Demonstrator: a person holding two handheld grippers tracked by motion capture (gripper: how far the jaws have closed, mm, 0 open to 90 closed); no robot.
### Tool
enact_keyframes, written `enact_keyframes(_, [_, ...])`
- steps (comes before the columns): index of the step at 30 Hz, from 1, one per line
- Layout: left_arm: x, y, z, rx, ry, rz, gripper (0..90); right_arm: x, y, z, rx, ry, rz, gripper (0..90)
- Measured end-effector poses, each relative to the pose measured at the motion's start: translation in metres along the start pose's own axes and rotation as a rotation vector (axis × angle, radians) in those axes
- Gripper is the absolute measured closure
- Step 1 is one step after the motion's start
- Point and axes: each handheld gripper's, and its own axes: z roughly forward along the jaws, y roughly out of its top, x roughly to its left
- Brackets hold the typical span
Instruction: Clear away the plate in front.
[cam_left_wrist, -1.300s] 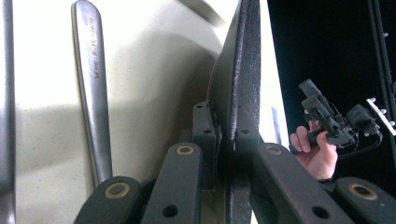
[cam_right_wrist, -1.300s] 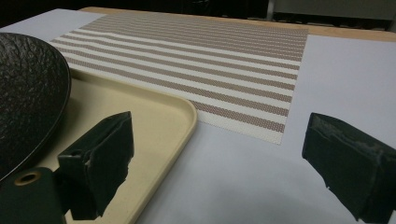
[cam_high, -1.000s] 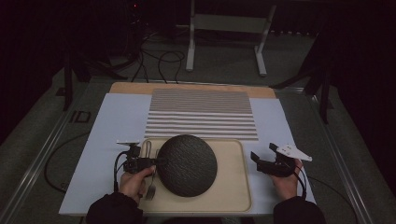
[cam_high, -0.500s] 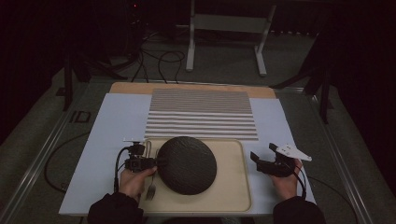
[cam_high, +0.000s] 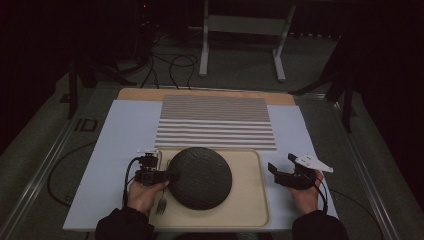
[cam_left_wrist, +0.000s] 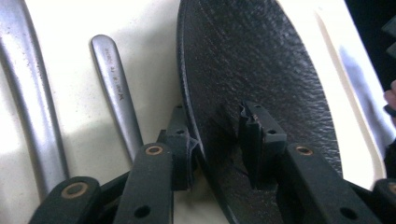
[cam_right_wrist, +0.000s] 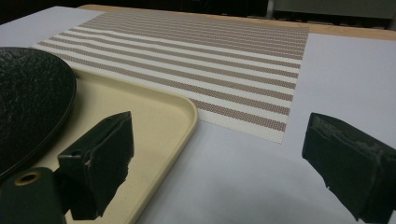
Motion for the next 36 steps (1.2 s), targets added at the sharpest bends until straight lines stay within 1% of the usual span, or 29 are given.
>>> enact_keyframes(6, [0.001, 0.0, 0.005, 0.021, 0.02, 0.005, 62.8, 0.0, 0.0, 0.0, 0.001, 0.0, 0.001, 9.1])
enact_keyframes(11, [0.001, 0.0, 0.004, 0.044, 0.068, 0.025, 61.1, 0.0, 0.0, 0.0, 0.0, 0.0, 0.002, 9.1])
enact_keyframes(16, [-0.002, 0.001, 0.004, 0.059, 0.056, 0.043, 49.5, 0.0, 0.0, 0.0, 0.001, 0.001, 0.001, 9.1])
enact_keyframes(19, [-0.004, 0.002, 0.004, 0.064, 0.057, 0.062, 43.1, 0.0, 0.0, 0.0, 0.0, 0.0, 0.0, 9.1])
enact_keyframes(22, [-0.004, 0.004, 0.0, 0.04, 0.051, 0.064, 38.2, 0.0, 0.0, -0.001, -0.001, 0.0, 0.004, 9.1])
enact_keyframes(23, [-0.004, 0.005, -0.002, 0.026, 0.05, 0.071, 37.1, 0.0, 0.0, 0.0, -0.002, 0.001, 0.003, 9.1])
enact_keyframes(25, [-0.005, 0.008, -0.006, -0.002, 0.033, 0.089, 34.0, 0.0, 0.0, 0.0, 0.0, 0.0, -0.001, 9.1])
enact_keyframes(27, [-0.007, 0.012, -0.009, -0.032, 0.02, 0.108, 28.9, 0.0, 0.0, 0.0, 0.0, 0.001, -0.001, 9.1])
enact_keyframes(31, [-0.008, 0.019, -0.01, -0.074, 0.04, 0.168, 16.3, 0.0, 0.0, 0.0, 0.0, 0.002, -0.002, 9.1])
enact_keyframes(32, [-0.009, 0.02, -0.01, -0.089, 0.043, 0.175, 15.1, 0.0, 0.0, 0.0, 0.0, 0.002, -0.002, 9.1])
enact_keyframes(34, [-0.008, 0.023, -0.01, -0.11, 0.057, 0.2, 12.6, 0.0, 0.0, 0.0, 0.0, 0.002, -0.002, 9.1])
enact_keyframes(35, [-0.008, 0.025, -0.011, -0.119, 0.061, 0.219, 9.8, 0.0, 0.0, 0.0, 0.0, 0.003, -0.001, 9.1])
enact_keyframes(36, [-0.007, 0.026, -0.011, -0.13, 0.059, 0.227, 5.6, 0.0, 0.0, 0.0, 0.001, 0.003, -0.001, 9.1])
